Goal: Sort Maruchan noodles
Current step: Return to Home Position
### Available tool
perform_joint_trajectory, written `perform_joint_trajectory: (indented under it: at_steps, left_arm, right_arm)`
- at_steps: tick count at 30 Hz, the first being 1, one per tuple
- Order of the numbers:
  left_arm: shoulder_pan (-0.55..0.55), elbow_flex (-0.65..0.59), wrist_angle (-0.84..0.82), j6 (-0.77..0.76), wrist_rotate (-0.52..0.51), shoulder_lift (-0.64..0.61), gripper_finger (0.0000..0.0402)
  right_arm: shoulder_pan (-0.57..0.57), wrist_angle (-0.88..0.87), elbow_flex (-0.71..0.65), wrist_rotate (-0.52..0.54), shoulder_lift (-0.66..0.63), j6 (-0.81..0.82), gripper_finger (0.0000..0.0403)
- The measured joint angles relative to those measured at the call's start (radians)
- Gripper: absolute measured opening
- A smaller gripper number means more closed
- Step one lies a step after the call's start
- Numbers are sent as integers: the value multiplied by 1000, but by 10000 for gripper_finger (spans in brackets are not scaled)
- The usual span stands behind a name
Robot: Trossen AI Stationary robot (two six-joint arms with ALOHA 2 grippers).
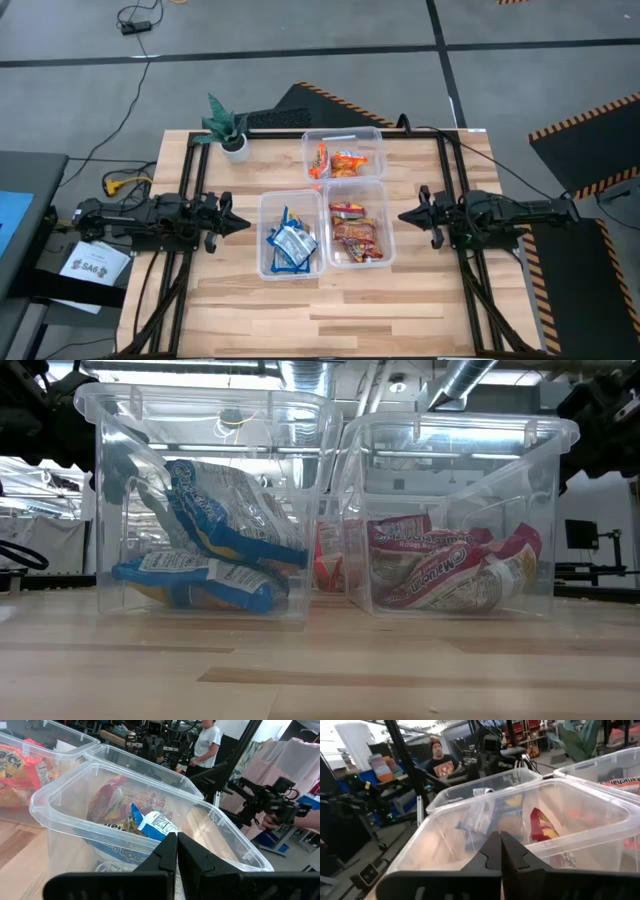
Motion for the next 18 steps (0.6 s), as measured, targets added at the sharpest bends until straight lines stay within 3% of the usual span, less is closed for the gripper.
perform_joint_trajectory:
  at_steps: [18]
  left_arm:
    - [0,0,0,0,0,0,0]
  right_arm:
    - [0,-9,0,-1,43,15,44]
